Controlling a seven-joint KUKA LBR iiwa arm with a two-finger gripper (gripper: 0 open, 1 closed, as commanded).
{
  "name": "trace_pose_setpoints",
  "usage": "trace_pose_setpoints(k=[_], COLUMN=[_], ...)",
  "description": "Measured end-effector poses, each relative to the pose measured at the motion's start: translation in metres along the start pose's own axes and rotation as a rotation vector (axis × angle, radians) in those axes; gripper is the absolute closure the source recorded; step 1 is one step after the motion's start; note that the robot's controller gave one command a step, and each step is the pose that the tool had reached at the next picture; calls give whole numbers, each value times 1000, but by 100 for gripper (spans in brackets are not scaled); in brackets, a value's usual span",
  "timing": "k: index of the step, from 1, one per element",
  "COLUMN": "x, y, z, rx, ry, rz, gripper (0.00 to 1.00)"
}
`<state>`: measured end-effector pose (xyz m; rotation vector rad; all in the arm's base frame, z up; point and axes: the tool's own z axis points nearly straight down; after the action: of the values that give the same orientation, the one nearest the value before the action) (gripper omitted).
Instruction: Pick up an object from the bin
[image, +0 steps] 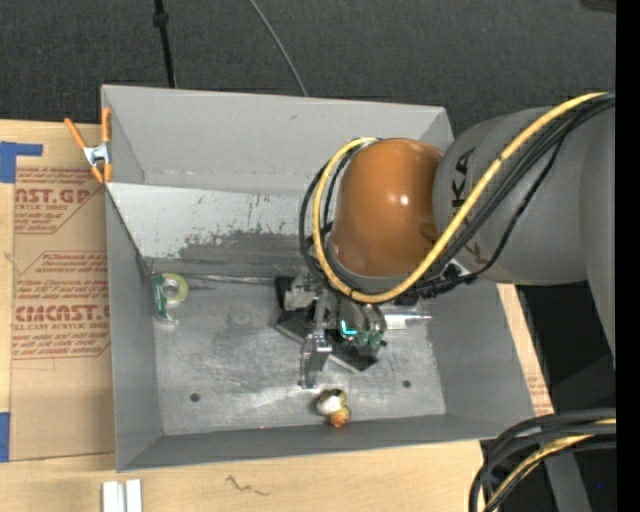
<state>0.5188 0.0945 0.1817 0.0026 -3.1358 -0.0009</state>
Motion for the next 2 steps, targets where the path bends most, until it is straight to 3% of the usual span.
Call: trace_pose_setpoints(k=[1, 2], x=[-2, -2], y=[-1, -1], z=[-3, -3], rx=[-1, -1], ry=[-7, -7], rz=[1, 1], gripper=[100, 0])
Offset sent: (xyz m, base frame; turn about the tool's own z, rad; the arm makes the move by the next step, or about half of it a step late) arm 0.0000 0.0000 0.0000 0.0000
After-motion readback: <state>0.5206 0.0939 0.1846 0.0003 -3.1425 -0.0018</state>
